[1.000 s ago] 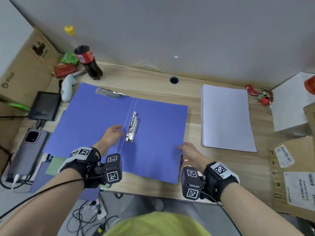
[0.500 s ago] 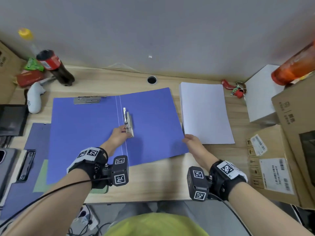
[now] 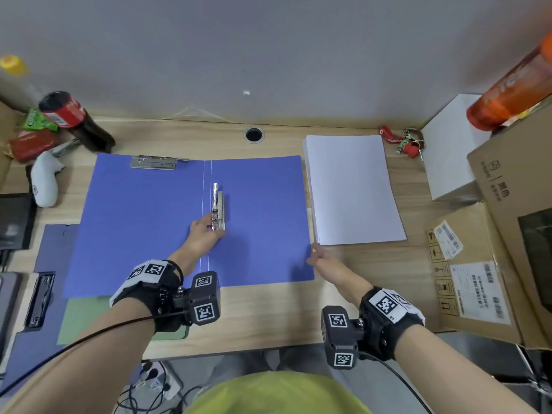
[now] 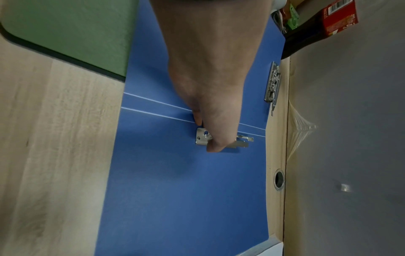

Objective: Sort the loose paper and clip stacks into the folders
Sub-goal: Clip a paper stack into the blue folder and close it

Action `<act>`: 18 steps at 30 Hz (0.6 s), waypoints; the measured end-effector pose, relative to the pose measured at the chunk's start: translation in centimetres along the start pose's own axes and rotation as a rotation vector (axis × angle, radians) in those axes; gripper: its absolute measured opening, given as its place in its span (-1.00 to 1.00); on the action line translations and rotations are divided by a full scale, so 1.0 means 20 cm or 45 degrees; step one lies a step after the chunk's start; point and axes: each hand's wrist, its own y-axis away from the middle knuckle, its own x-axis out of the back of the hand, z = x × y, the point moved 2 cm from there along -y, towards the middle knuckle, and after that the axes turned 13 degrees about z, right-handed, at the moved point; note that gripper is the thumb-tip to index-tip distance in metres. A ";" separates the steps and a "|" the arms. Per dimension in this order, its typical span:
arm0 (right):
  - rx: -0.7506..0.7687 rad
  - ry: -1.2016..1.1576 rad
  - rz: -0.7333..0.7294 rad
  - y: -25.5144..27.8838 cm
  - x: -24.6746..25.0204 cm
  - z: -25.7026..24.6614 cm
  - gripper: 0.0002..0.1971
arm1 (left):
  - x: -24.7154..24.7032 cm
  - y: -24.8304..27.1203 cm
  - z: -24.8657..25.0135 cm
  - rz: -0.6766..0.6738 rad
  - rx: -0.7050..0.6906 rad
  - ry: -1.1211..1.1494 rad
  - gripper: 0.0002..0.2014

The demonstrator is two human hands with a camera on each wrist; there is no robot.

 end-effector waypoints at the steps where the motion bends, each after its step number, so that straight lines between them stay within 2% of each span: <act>1: -0.001 -0.005 -0.011 0.00 0.00 0.01 -0.52 | 0.00 0.00 0.00 -0.004 -0.003 -0.007 -0.63; 5: -0.008 0.016 -0.059 0.01 0.00 0.05 -0.50 | 0.01 0.01 -0.02 -0.075 -0.066 -0.040 -0.57; 11: 0.007 -0.014 -0.105 0.03 -0.02 0.06 -0.54 | 0.04 0.06 0.02 -0.135 -0.001 -0.023 -0.47; 14: 0.003 -0.065 -0.128 0.03 0.00 0.05 -0.56 | 0.03 0.09 0.09 0.014 0.045 -0.011 -0.46; 16: 0.005 -0.109 -0.129 0.02 0.04 0.06 -0.59 | 0.01 0.10 0.14 0.106 0.028 0.020 -0.52; 18: 0.010 -0.178 -0.101 0.00 0.12 0.06 -0.66 | -0.06 0.13 0.22 0.075 0.015 0.072 -0.59</act>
